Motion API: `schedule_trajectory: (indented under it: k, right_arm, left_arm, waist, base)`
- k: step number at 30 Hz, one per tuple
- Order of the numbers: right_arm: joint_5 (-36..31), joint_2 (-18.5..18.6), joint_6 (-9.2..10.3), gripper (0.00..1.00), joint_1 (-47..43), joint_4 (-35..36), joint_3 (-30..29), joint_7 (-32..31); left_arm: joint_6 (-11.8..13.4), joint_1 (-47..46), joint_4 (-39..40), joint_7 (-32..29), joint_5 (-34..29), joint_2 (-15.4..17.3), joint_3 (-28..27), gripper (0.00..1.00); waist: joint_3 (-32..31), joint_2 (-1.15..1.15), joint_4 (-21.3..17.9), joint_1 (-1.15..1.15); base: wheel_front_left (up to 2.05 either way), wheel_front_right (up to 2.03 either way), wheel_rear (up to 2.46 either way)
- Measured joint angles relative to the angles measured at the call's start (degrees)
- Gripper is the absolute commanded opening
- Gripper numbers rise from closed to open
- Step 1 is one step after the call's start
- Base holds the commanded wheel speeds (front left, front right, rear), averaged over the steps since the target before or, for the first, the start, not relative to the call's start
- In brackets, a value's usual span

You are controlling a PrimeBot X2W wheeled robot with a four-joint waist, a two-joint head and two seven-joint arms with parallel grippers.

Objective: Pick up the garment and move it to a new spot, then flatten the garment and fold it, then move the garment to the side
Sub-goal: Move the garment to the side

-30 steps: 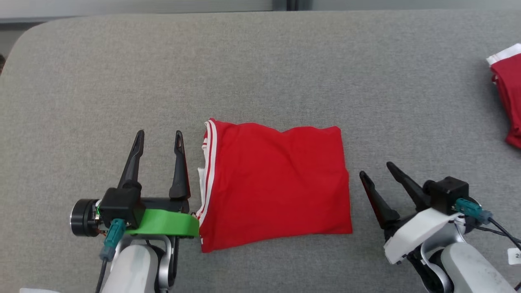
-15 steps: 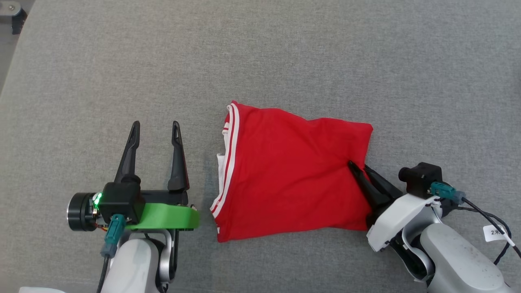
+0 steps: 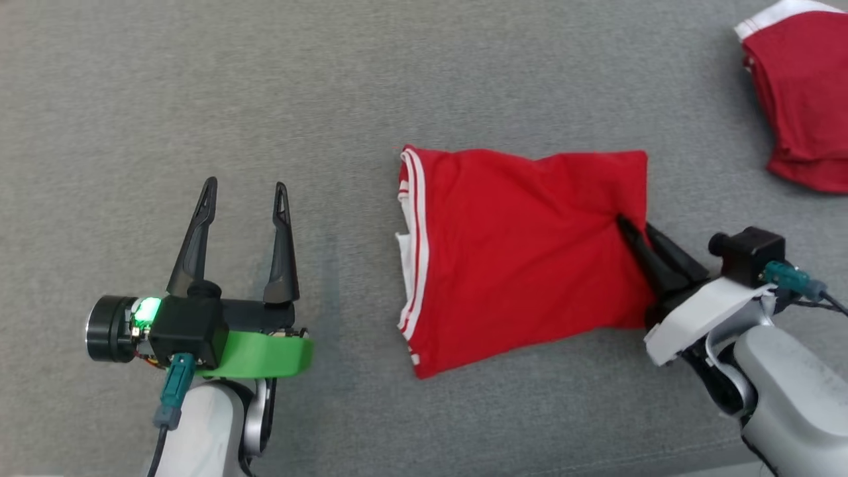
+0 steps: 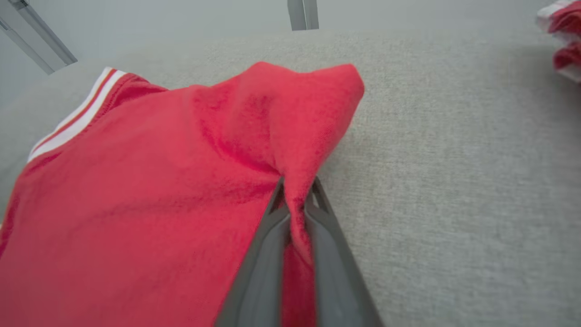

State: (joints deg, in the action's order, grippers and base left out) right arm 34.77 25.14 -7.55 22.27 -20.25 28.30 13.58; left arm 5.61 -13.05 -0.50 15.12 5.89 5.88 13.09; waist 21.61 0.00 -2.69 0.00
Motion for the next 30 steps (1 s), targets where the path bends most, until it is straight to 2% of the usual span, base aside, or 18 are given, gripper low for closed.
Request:
schedule_trajectory:
  k: [6, 13, 22, 27, 28, 29, 30]
  right_arm:
    - [0.60, 3.26, 0.01, 0.00, 7.04, -2.19, -2.98, 0.66]
    - [1.91, 9.84, 0.01, 0.00, 20.66, -8.17, -5.95, 1.14]
    - [5.02, 20.75, 0.01, 0.00, 26.73, -17.49, -13.55, 1.40]
    - [4.83, 21.84, 0.01, 0.00, 28.56, -21.61, -16.45, 1.41]
    - [4.68, 21.74, 0.01, 0.34, 28.65, -22.53, -16.59, 1.42]
    - [4.24, 21.39, 0.01, 0.95, 28.66, -23.49, -17.00, 1.41]
    - [3.97, 20.80, 0.01, 1.00, 28.79, -24.27, -17.88, 1.41]
  left_arm:
    - [-1.04, -3.49, 1.89, -1.80, -1.74, 0.86, 1.83, 1.00]
    - [-2.10, -7.98, 4.69, -4.32, -3.69, 1.98, 3.87, 1.00]
    - [-3.09, -12.29, 6.32, -4.80, -4.68, 1.52, 6.57, 1.00]
    - [-3.16, -14.02, 6.80, -4.71, -5.15, 1.32, 7.32, 1.00]
    - [-3.16, -14.25, 6.82, -4.70, -5.22, 1.27, 7.42, 1.00]
    - [-3.16, -14.47, 6.83, -4.67, -5.28, 1.25, 7.53, 1.00]
    - [-3.16, -14.68, 6.81, -4.61, -5.36, 1.22, 7.64, 1.00]
  waist:
    - [1.76, 0.00, -5.92, 0.00]
    - [7.04, 0.00, -8.97, 0.00]
    - [14.61, 0.00, -8.09, 0.00]
    - [17.39, 0.00, -6.51, 0.00]
    - [17.78, 0.00, -6.21, 0.00]
    - [18.19, 0.00, -5.87, 0.00]
    - [18.56, 0.00, -5.53, 0.00]
  base:
    - [0.00, 0.00, 0.00]
    - [0.00, 0.00, 0.00]
    - [0.00, 0.00, 0.00]
    - [0.00, 0.00, 0.00]
    - [0.00, 0.00, 0.00]
    - [0.00, 0.00, 0.00]
    - [0.00, 0.00, 0.00]
